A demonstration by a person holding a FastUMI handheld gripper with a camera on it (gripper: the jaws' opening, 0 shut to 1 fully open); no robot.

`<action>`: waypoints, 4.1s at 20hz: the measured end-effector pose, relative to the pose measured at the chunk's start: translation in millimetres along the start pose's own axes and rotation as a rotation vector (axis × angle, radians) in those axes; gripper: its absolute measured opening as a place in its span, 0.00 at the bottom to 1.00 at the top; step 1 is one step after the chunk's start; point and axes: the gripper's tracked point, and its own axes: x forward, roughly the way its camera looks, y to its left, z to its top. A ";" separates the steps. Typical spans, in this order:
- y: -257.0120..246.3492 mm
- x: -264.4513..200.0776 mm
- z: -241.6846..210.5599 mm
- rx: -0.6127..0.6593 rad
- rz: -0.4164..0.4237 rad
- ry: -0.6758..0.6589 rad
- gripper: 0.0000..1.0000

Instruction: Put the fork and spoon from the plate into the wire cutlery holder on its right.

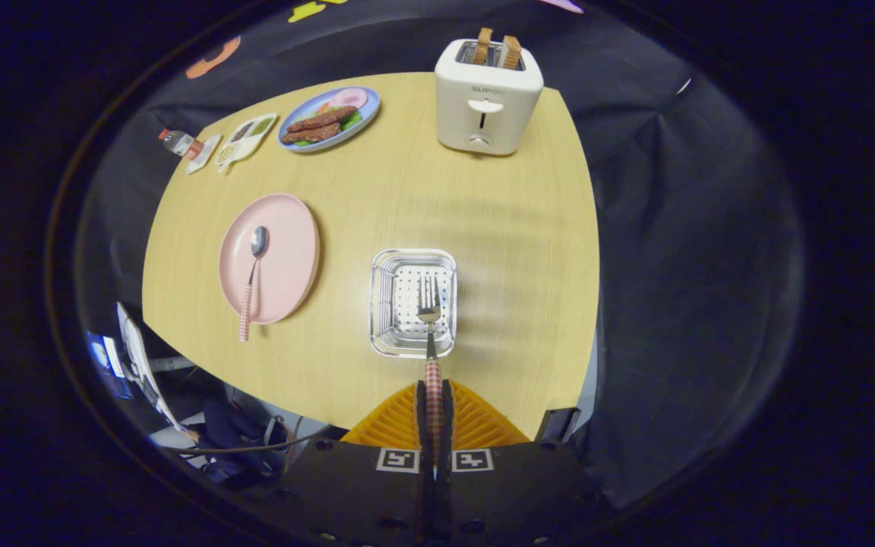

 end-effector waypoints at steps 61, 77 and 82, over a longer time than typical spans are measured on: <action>267.8 134.5 37.4 -0.014 0.075 -0.487 0.37; 236.4 47.6 17.8 -0.187 0.104 -0.394 0.07; 166.7 -29.7 10.9 -0.139 0.099 -0.350 0.07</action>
